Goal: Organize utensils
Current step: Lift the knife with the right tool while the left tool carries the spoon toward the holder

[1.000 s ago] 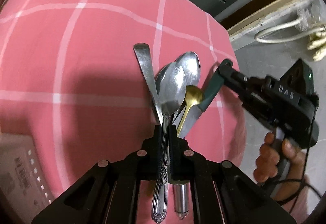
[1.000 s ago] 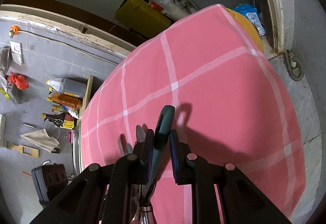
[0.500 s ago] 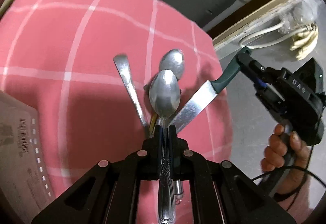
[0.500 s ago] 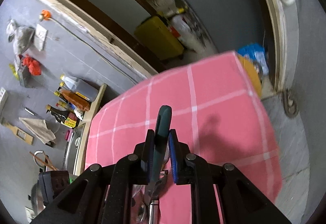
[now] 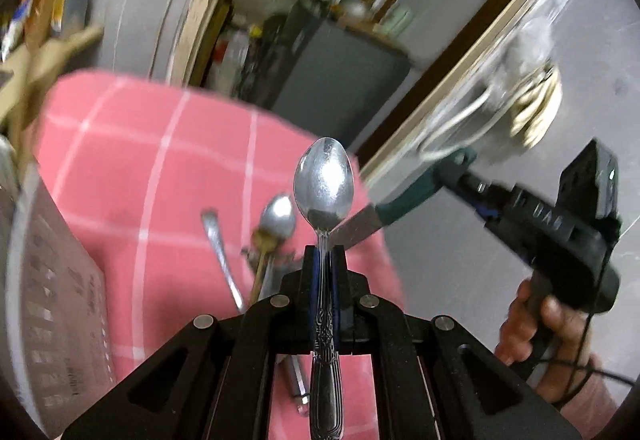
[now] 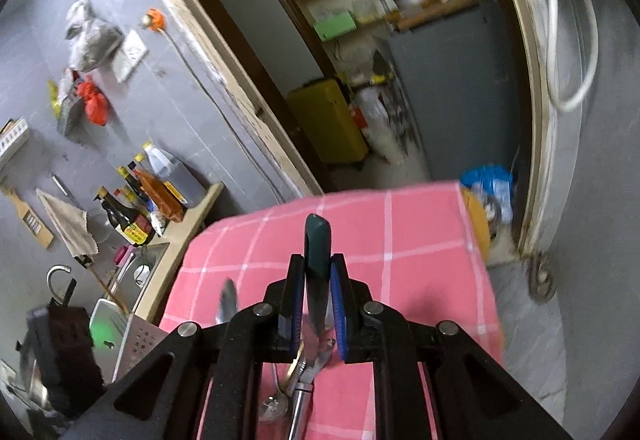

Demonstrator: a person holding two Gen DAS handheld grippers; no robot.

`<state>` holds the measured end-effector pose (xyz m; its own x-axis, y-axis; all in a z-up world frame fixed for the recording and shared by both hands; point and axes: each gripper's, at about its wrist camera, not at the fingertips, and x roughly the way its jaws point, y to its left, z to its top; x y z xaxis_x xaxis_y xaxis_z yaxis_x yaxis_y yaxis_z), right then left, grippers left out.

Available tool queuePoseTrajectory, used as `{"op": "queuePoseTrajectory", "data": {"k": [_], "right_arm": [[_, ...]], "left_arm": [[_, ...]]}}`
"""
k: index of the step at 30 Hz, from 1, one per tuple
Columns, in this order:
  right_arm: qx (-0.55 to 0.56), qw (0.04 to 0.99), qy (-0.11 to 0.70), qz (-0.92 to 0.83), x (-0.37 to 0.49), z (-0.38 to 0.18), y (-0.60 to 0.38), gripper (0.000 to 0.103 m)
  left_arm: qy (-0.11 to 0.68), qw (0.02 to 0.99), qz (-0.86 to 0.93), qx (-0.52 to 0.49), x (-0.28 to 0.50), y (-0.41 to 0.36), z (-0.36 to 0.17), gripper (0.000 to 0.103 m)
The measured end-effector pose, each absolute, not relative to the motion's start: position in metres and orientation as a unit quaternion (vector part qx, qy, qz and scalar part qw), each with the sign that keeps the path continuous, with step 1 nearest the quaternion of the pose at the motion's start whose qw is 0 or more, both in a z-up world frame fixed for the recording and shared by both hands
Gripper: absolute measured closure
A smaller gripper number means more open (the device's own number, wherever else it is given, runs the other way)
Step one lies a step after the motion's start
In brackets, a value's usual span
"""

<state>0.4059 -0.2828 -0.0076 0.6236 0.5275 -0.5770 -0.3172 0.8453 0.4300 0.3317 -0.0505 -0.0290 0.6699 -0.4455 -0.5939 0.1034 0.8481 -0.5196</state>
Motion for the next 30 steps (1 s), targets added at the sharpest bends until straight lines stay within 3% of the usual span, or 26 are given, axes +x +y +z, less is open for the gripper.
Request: {"op": "queuePoseTrajectory", "data": {"k": [15,21,30], "right_arm": [[0.100,0.904,0.261,0.324,0.339,0.098,-0.223,0.091],[0.070,0.889,0.258,0.371,0.318,0.113,-0.175,0.091],[0.009,0.865,0.294,0.407,0.300,0.096,-0.103,0.091]], "left_arm": [[0.173,0.952,-0.065,-0.244,0.270,0.040,0.075,0.100],[0.123,0.959,-0.049,-0.250,0.254,0.077,0.058,0.100],[0.133,0.942,-0.053,-0.302,0.242,0.113,0.018,0.100]]}}
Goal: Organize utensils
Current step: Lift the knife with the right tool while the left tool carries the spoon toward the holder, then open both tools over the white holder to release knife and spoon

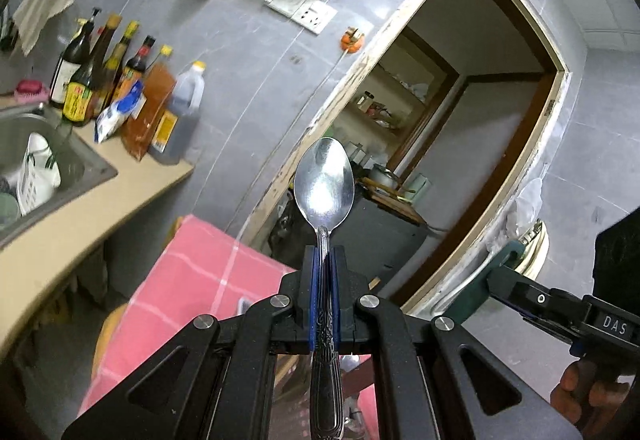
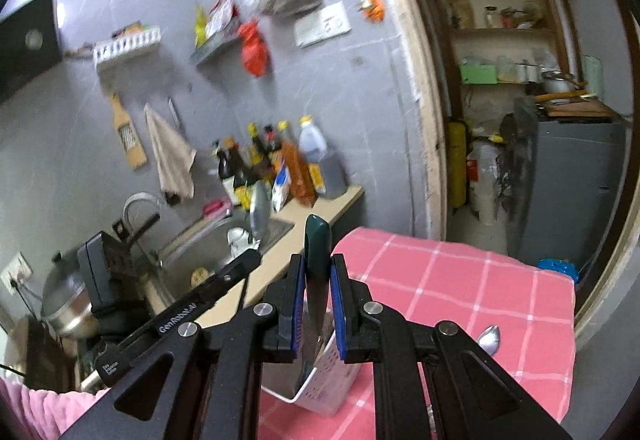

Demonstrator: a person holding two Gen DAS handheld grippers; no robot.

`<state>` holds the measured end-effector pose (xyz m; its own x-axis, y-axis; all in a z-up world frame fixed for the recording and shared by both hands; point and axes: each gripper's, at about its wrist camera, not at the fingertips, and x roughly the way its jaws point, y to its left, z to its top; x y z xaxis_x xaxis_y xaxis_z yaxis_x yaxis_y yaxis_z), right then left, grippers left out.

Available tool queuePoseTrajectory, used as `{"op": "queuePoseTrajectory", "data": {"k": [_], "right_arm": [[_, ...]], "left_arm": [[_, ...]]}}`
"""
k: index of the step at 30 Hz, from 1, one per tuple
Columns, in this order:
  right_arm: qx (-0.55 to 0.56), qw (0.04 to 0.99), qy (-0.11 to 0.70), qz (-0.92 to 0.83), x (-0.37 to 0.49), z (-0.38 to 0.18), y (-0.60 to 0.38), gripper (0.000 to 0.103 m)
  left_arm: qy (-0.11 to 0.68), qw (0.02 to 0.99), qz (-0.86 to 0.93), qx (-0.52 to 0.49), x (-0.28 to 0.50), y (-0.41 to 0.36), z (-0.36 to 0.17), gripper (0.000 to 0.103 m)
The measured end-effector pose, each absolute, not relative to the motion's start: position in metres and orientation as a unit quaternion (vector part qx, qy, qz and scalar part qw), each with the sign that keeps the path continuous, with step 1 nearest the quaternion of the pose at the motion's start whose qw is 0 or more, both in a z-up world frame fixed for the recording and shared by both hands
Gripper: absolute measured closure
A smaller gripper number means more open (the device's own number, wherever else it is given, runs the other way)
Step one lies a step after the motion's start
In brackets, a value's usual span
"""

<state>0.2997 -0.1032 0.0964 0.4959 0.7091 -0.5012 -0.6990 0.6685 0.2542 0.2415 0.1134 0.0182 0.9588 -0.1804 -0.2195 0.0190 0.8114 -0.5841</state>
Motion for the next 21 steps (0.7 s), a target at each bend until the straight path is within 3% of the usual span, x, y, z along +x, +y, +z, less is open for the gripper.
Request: {"op": "queuePoseTrajectory", "data": {"k": [21], "right_arm": [[-0.042,0.855,0.341,0.389,0.293,0.044,-0.064,0.091]], "left_arm": [[0.082,0.970,0.001,-0.230,0.235,0.101,-0.004,0.100]]}}
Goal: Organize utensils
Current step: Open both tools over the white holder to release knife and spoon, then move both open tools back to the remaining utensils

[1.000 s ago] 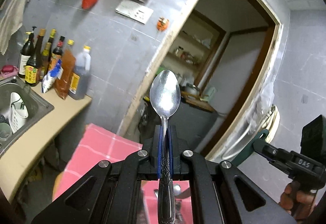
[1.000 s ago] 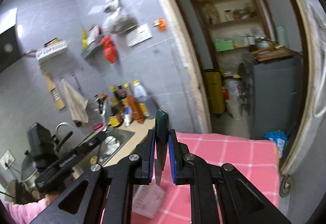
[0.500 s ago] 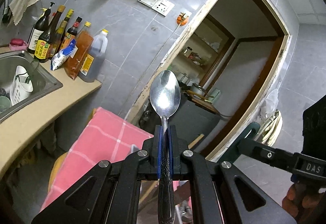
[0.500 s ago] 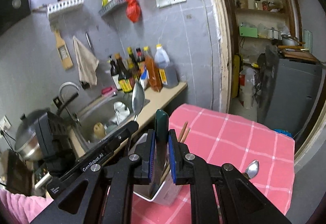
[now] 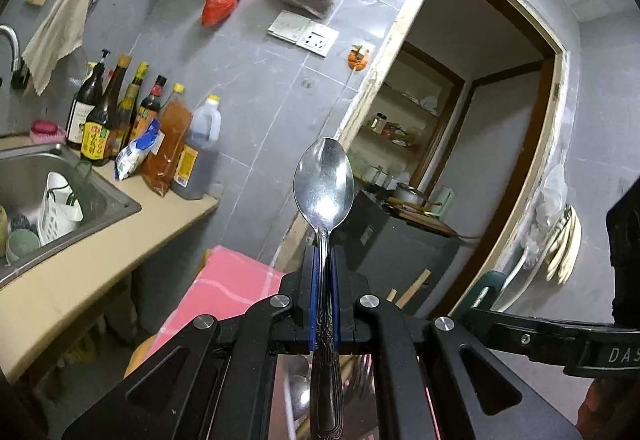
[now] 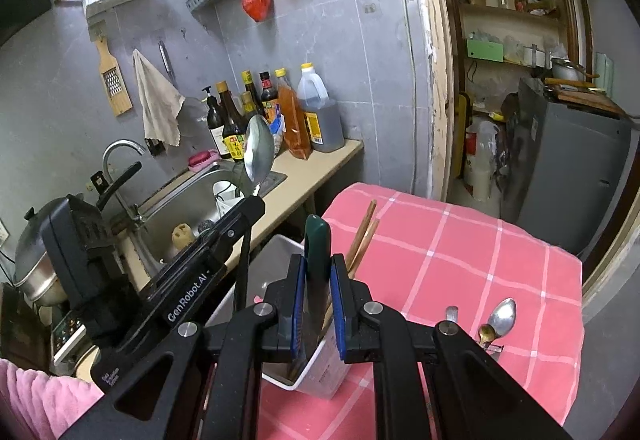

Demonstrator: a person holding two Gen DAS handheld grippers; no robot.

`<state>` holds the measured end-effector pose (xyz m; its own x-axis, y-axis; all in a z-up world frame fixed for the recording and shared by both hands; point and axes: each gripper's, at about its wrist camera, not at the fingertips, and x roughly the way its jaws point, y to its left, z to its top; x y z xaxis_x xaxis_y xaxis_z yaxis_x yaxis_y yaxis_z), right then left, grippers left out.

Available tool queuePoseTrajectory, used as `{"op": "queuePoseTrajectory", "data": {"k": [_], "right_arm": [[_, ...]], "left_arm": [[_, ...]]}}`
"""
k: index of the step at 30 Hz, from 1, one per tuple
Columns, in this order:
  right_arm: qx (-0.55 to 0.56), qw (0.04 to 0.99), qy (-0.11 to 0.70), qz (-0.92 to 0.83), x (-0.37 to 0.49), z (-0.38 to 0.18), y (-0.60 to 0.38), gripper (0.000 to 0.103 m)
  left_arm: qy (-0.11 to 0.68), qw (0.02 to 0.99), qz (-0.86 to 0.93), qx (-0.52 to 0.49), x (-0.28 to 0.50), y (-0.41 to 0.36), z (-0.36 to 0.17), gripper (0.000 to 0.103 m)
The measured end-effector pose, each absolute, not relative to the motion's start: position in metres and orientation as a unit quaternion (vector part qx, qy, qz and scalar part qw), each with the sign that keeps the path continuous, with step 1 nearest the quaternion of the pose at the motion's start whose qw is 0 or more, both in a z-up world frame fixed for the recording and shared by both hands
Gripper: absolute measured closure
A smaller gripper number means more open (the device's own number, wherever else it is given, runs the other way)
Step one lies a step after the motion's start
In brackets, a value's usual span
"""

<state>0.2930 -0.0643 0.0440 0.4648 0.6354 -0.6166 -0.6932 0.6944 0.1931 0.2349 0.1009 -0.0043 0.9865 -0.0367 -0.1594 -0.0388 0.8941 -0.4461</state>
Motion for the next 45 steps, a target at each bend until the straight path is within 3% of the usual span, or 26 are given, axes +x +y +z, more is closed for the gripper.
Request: {"op": "queuePoseTrajectory", "data": {"k": [34,37,39,45], "right_arm": [[-0.016,0.840,0.375,0.391,0.303,0.021,-0.064,0.090],[-0.003,0.847,0.364,0.386,0.301,0.029,-0.071,0.089],[0.008,0.856,0.354,0.377,0.299,0.034,-0.080,0.078],[0.052,0.896,0.310,0.314,0.288,0.045,-0.133,0.036]], "left_arm": [[0.128,0.972,-0.009,-0.195,0.221,0.088,-0.026,0.099],[0.130,0.972,-0.006,-0.196,0.216,0.087,-0.021,0.092],[0.128,0.972,-0.003,-0.197,0.213,0.086,-0.015,0.068],[0.118,0.975,-0.013,-0.189,0.202,0.071,0.010,0.049]]}}
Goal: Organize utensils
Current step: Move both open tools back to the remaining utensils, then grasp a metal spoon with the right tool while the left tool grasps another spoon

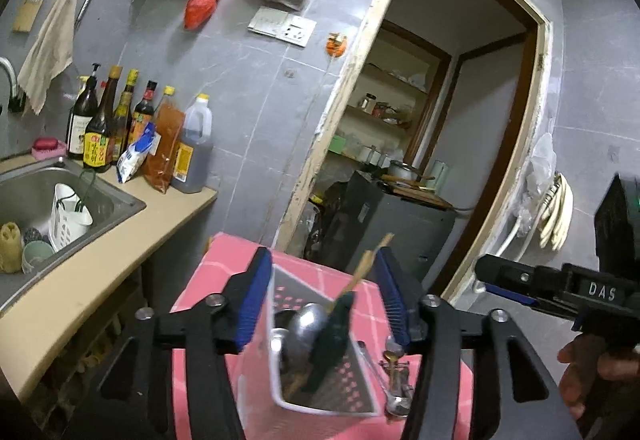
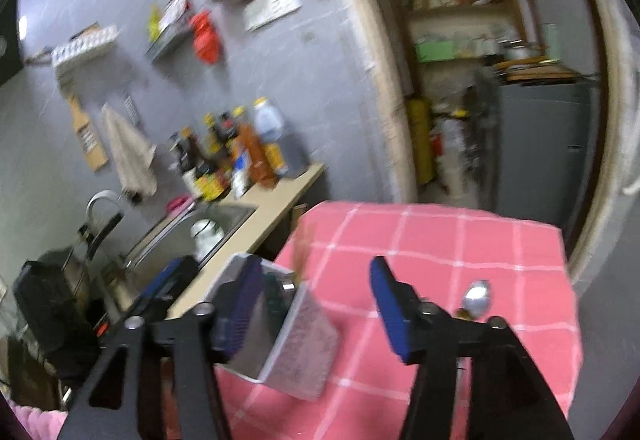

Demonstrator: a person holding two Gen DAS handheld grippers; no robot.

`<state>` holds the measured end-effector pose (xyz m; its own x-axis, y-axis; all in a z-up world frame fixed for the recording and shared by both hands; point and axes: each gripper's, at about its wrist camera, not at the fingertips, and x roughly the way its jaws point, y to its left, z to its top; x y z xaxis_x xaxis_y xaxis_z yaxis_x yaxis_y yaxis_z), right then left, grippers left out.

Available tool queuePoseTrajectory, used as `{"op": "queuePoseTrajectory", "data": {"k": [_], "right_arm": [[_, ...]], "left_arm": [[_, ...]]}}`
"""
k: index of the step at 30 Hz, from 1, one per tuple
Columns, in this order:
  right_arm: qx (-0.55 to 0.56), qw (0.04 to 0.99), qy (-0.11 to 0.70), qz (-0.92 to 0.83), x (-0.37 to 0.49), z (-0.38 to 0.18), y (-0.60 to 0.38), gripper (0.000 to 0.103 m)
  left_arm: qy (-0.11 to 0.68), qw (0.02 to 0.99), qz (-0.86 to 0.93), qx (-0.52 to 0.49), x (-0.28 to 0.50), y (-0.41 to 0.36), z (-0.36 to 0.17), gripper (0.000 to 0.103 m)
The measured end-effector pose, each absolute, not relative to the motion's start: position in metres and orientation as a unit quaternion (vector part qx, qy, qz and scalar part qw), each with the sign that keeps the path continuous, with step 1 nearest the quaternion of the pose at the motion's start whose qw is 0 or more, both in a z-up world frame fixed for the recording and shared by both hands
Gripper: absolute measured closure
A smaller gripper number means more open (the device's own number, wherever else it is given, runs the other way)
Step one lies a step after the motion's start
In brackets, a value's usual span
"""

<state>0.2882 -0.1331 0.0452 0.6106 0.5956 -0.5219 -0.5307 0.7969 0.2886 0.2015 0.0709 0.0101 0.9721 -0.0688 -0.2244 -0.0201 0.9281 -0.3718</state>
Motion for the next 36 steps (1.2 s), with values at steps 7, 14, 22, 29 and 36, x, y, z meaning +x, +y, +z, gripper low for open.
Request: {"op": "queuePoseTrajectory", "data": {"k": [7,14,22,29,36], "right_arm": [[0.069,0.926,0.285,0.236,0.275,0.037,-0.213,0.003],[0.074,0.906,0.364,0.201,0.283,-0.005,-0.279,0.002],[0.091,0.865,0.437,0.230,0.326,-0.056,-0.319,0.002],[0.091,0.841,0.456,0.278,0.386,-0.091,-0.315,0.014],[0.092,0.813,0.474,0.326,0.437,-0.117,-0.277,0.052]], "left_arm": [[0.125,0.978,-0.051,-0.156,0.193,0.025,0.031,0.033],[0.199,0.964,-0.107,-0.140,0.211,-0.044,0.018,0.032],[0.314,0.938,-0.080,-0.124,0.260,-0.102,-0.036,0.032],[0.397,0.912,0.010,-0.099,0.322,-0.120,-0.085,0.033],[0.446,0.885,0.049,-0.126,0.370,-0.096,-0.125,0.035]]}}
